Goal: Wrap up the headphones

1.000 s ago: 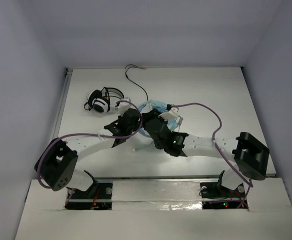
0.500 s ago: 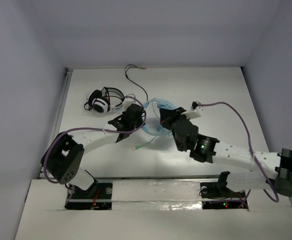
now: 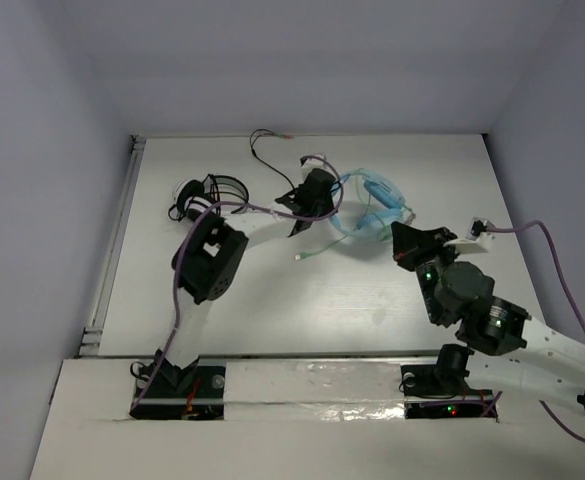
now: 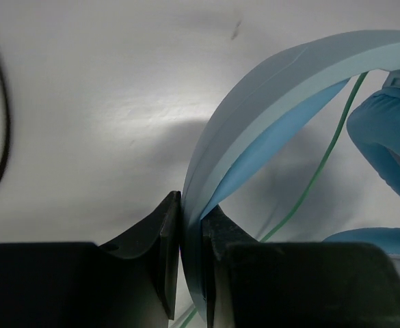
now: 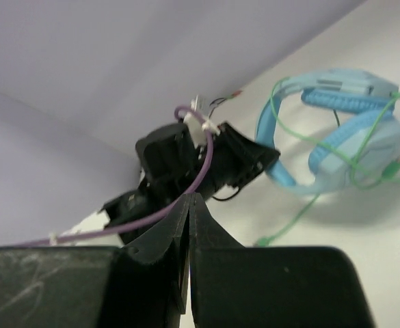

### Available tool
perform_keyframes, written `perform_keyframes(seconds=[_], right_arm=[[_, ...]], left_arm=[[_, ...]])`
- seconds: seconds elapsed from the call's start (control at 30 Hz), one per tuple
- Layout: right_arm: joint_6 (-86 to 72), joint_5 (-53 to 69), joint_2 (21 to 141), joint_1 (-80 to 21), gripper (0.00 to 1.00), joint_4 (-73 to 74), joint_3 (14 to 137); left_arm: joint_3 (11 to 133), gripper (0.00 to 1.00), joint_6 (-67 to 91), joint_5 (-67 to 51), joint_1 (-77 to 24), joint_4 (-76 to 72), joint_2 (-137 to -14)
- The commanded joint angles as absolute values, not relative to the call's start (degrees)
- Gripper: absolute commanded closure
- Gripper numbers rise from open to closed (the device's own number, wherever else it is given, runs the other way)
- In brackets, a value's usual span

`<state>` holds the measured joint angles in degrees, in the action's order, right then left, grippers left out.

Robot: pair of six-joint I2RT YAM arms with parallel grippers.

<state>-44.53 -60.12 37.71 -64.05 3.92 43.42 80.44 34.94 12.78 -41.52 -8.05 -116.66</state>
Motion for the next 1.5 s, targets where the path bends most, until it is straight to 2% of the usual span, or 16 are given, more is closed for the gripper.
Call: perform_keyframes(seconds=[0.0, 0.17, 0.27, 0.3, 0.5, 0.53, 0.57, 0.6, 0.63, 0.67, 0.7, 0.73, 0.8, 0.83, 1.13, 1.47], right_arm=[[-43.1, -62.3, 34.7, -63.8, 0.96, 11.9, 44.2], [-43.8, -62.0, 31.1, -63.8, 0.94, 16.2, 43.2], [-43.5, -61.5, 30.0, -63.8, 0.91, 17.6, 43.6], [-43.2, -61.3, 29.9, -63.8, 0.90, 17.8, 43.8], [-41.7, -59.7, 28.8, -63.8, 0.82, 20.7, 46.9], [-41.5, -59.1, 28.6, -63.8, 0.80, 21.2, 47.5], [-41.0, -58.5, 27.8, -63.8, 0.76, 21.6, 48.8], [-40.7, -57.1, 27.4, -63.8, 0.73, 22.3, 49.4], [-40.0, -56.8, 26.9, -63.8, 0.64, 22.8, 50.1], [-39.5, -55.8, 25.8, -63.8, 0.57, 23.0, 51.2], [-38.7, -55.3, 25.1, -63.8, 0.50, 23.0, 51.8], [-36.9, -54.7, 24.6, -63.8, 0.31, 23.0, 52.4], [-35.7, -53.0, 24.1, -63.8, 0.03, 24.6, 55.2], [-35.1, -52.8, 23.9, -63.8, 0.00, 25.5, 56.3], [-34.8, -51.9, 20.5, -63.8, 0.00, 34.3, 65.7], [-32.3, -49.7, 16.0, -63.8, 0.00, 32.4, 65.7]], left_arm=[[93.9, 1.00, 34.3, 9.1, -41.3, -12.0, -121.7], [117.8, 1.00, 33.0, 8.0, -41.3, -2.1, -138.4], [122.5, 0.80, 33.0, 6.6, -41.3, -1.5, -142.6], [122.2, 0.67, 33.0, 6.5, -41.3, -1.8, -142.6], [108.7, 0.32, 31.4, 8.5, -41.3, -8.4, -132.9], [103.5, 0.30, 31.0, 9.3, -41.3, -9.5, -127.8], [100.2, 0.27, 30.6, 10.2, -41.3, -13.2, -124.7], [96.5, 0.18, 29.5, 10.5, -41.3, -15.4, -121.1], [90.0, 0.14, 29.1, 11.9, -41.8, -17.3, -113.8], [87.1, 0.02, 28.0, 12.6, -41.8, -20.2, -110.2], [84.3, 0.01, 27.9, 13.1, -41.8, -21.3, -106.3], [79.5, 0.01, 26.9, 14.8, -42.4, -22.0, -99.0], [75.3, 0.01, 26.5, 16.0, -42.4, -22.6, -92.2], [71.2, 0.01, 27.1, 16.3, -42.4, -22.4, -85.9], [52.6, 0.01, 30.7, 12.8, -42.4, -19.3, -55.3], [52.1, 0.01, 27.9, 17.3, -42.4, -5.8, -40.3]])
